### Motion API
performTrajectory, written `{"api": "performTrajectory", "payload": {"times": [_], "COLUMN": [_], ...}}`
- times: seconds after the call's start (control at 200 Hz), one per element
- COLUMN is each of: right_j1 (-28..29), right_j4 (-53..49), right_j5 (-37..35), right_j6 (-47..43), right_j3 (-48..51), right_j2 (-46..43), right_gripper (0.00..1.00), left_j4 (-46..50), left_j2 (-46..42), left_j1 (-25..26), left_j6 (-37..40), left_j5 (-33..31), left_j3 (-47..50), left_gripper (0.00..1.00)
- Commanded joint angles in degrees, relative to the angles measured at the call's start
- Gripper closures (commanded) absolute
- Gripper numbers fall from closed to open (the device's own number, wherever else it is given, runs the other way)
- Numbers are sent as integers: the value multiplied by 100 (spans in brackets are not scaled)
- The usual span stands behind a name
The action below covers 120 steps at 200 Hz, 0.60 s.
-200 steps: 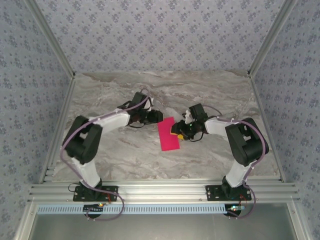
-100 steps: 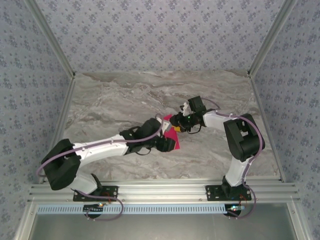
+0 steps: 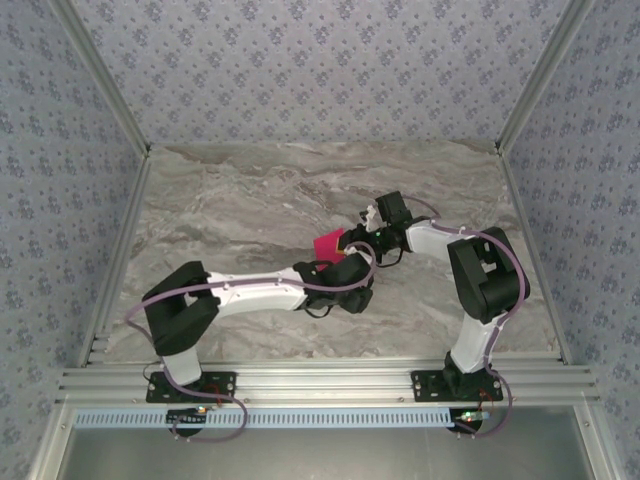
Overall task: Fold a paper plane with a square sheet of paper (fold left side to right side)
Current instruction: Fold the triangle a second time at the center of the table.
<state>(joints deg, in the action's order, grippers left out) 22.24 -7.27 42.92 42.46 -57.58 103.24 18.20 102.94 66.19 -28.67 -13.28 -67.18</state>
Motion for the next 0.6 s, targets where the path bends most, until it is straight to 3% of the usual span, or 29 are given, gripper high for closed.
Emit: {"api": "performTrajectory", "payload": {"times": [0.0,0.215,0.47,0.595], "right_j1": [-26,-8,2,6], "right_j4": [-161,-174,-262,-389], "right_j5": [116,94,49,0], "right_j6": [11,20,-49,-140], "right_j3": [-143,-156,-179,-227], "right_j2": [117,152,188,214], "right_gripper": [63,63,63,63], "left_j4": [711,1201,1123,1065], "left_j2": [328,744,646,504], "left_j1": [96,265,350,362], "left_j6": [28,136,300,318], "left_j5": [-719,-1378,-1389,-1378], "left_j3": [-456,-909,-917,-832], "left_gripper": [35,41,70,78]}}
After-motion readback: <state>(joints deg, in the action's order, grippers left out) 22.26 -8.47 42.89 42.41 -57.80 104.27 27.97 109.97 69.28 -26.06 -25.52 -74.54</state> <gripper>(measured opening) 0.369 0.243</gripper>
